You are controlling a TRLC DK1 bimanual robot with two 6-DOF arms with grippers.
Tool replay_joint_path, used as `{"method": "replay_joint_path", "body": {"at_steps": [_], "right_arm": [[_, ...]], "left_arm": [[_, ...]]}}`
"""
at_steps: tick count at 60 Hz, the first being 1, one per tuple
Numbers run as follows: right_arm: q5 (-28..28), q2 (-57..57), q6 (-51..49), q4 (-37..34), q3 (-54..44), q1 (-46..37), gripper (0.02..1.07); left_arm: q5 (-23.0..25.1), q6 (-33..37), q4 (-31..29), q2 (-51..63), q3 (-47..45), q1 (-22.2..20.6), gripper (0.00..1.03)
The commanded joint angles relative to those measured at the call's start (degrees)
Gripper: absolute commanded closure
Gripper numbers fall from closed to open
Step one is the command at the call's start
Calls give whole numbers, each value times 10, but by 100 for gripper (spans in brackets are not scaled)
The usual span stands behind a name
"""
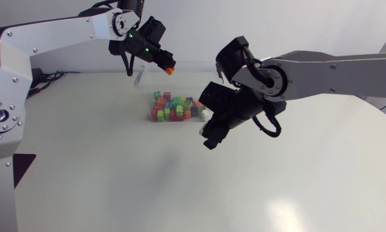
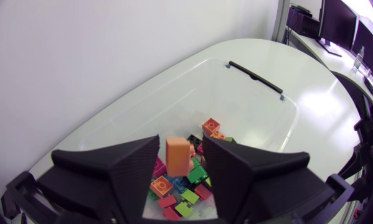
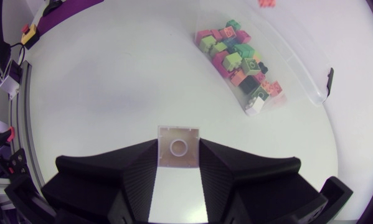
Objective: Place the duplo bricks in the container
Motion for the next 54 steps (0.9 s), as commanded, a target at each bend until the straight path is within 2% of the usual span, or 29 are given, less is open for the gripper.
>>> {"method": "replay_joint_path", "body": {"at_steps": [1, 11, 27, 45, 54], "right_arm": [[-8, -11, 16, -6, 29, -7, 87], [-16, -12, 29, -1, 65, -19, 87], [-23, 12, 52, 33, 136, -36, 86], [-28, 94, 64, 66, 218, -51, 86], [-30, 139, 66, 78, 266, -59, 86]], "left_arm": [[-2, -16, 15, 16, 22, 8, 3], [-9, -15, 40, -13, -14, 8, 3], [-31, -10, 128, -146, -161, 30, 4], [-28, -14, 135, -263, -264, 73, 4], [-25, -15, 181, -329, -341, 78, 4]]}}
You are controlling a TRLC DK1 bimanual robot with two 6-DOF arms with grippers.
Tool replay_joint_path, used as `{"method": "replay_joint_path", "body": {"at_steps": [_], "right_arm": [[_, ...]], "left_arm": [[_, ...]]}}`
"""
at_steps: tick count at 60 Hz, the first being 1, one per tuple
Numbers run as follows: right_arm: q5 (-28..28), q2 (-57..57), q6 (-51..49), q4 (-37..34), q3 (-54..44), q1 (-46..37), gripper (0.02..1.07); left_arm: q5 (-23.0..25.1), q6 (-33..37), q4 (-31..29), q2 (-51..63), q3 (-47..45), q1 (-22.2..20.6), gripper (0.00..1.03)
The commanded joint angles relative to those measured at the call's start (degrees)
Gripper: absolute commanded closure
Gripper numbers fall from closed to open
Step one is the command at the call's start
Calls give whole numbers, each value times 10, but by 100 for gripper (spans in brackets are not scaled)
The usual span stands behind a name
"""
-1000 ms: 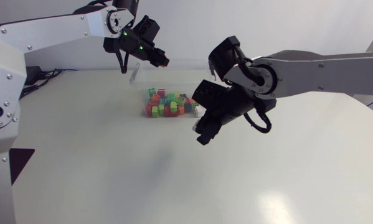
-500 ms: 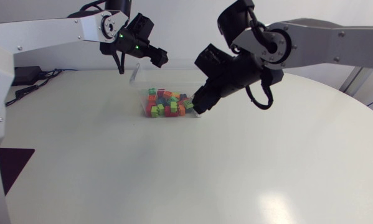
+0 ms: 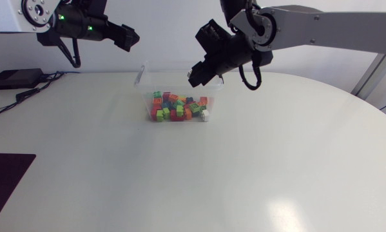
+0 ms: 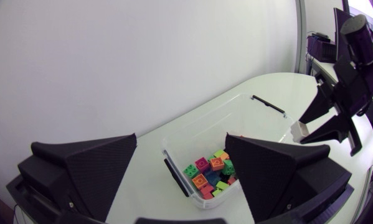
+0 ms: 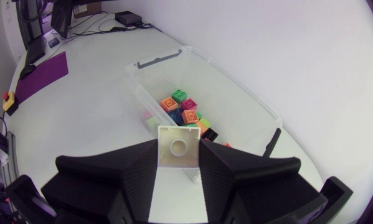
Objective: Place the duplo bricks in the container
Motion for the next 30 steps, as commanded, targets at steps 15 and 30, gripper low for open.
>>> {"method": "replay_joint_path", "body": {"at_steps": [15, 30], "right_arm": [[-3, 81, 15, 21, 82, -9, 86], [-3, 145, 19, 36, 144, -13, 86]], "left_arm": [[2, -14, 92, -133, -153, 18, 4], [2, -2, 118, -211, -239, 33, 4]]}}
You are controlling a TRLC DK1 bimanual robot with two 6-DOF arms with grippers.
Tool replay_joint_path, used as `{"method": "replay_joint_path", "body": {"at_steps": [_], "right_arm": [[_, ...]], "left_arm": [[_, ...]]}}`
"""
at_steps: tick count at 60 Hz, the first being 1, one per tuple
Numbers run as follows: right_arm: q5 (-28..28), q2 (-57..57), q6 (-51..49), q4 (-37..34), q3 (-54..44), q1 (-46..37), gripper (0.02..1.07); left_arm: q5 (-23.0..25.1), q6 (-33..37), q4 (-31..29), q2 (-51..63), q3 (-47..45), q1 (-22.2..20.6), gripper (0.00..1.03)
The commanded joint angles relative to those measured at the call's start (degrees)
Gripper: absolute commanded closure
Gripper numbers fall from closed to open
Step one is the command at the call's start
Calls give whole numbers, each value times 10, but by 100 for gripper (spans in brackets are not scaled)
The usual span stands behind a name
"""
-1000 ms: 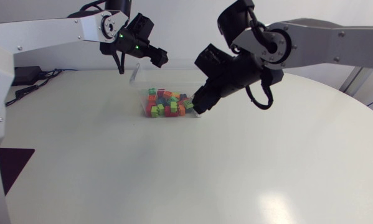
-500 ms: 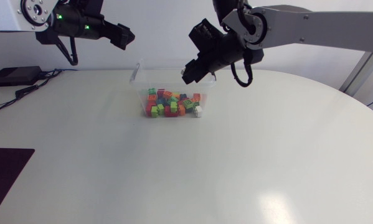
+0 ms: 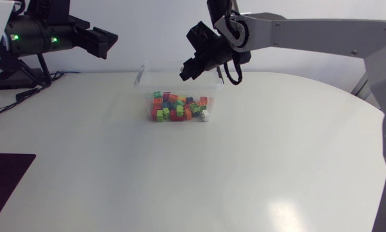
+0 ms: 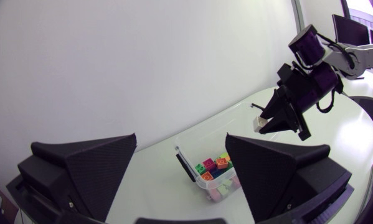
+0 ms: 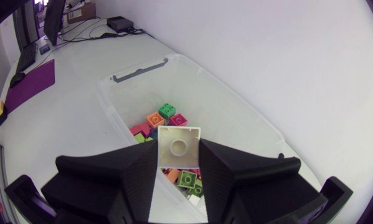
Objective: Place the duplo bricks in the container
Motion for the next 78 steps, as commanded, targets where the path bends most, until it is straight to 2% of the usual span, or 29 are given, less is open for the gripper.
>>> {"method": "replay_joint_path", "body": {"at_steps": [1, 19, 22, 25, 28, 32, 42, 46, 56, 70, 78], "right_arm": [[-1, 28, 16, 13, 24, -7, 86], [0, 94, 23, 3, 108, -6, 86], [6, 103, 23, 2, 120, -3, 82], [11, 109, 23, 1, 129, -2, 62], [16, 117, 23, 0, 138, 0, 33], [22, 123, 23, -3, 148, 3, 6], [35, 114, 21, 0, 142, 1, 6], [45, 89, 22, 23, 111, -2, 6], [79, 2, 19, 90, -6, -12, 6], [139, -171, 2, 218, -251, -24, 6], [165, -247, 3, 261, -348, -36, 6]], "left_arm": [[2, 4, 15, -31, -43, 6, 4], [6, 4, 12, -113, -101, 6, 4], [6, 5, 12, -124, -112, 7, 4], [6, 9, 16, -134, -125, 7, 4], [6, 13, 19, -143, -133, 7, 4], [6, 13, 23, -153, -143, 8, 4], [6, 13, 25, -189, -169, 15, 4], [7, 10, 25, -208, -181, 16, 4], [7, -3, 27, -258, -216, 23, 4], [6, -32, 46, -337, -281, 37, 4], [6, -39, 46, -370, -303, 39, 4]]}}
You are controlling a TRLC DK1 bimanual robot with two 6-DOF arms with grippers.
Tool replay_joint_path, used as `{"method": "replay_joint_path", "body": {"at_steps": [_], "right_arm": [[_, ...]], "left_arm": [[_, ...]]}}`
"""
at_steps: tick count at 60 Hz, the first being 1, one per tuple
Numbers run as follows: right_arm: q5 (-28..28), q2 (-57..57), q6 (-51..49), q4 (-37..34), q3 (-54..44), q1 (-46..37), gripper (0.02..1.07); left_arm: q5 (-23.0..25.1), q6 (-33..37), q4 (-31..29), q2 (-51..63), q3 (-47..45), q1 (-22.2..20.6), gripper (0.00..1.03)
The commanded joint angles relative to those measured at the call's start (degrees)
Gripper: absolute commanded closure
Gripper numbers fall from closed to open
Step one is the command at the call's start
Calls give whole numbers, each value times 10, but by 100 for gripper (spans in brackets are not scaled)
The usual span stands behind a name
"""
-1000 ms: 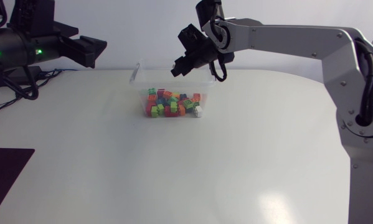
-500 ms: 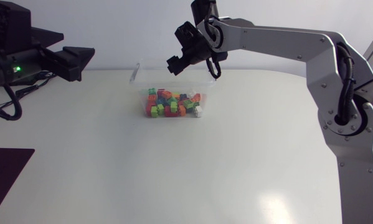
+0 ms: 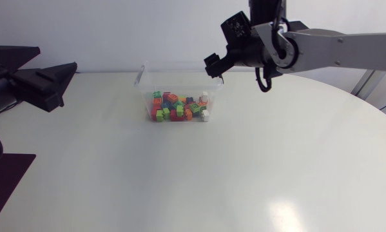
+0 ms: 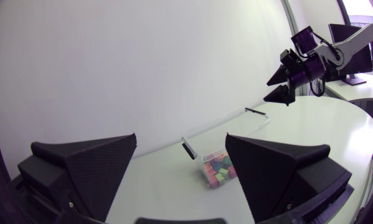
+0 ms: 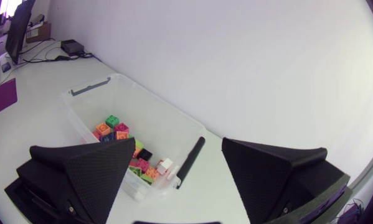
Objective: Place the duplo bricks in the container
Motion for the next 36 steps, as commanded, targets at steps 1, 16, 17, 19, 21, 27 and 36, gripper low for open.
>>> {"method": "replay_joint_path", "body": {"at_steps": [1, 16, 17, 19, 21, 27, 36], "right_arm": [[19, -46, -4, 30, -68, -8, 6], [65, -174, 9, 92, -212, -29, 6], [67, -184, 9, 95, -220, -33, 6], [71, -202, 8, 98, -234, -37, 6], [75, -218, 6, 97, -248, -41, 6], [79, -275, 3, 98, -295, -58, 6], [79, -346, 3, 98, -356, -82, 6]], "left_arm": [[4, -20, 10, -24, -24, 7, 4], [4, -27, 4, -78, -52, 19, 4], [4, -28, 4, -82, -55, 20, 4], [4, -31, 4, -88, -58, 21, 4], [4, -32, 3, -93, -63, 22, 4], [4, -34, -1, -113, -78, 24, 4], [3, -34, 2, -135, -99, 33, 4]]}}
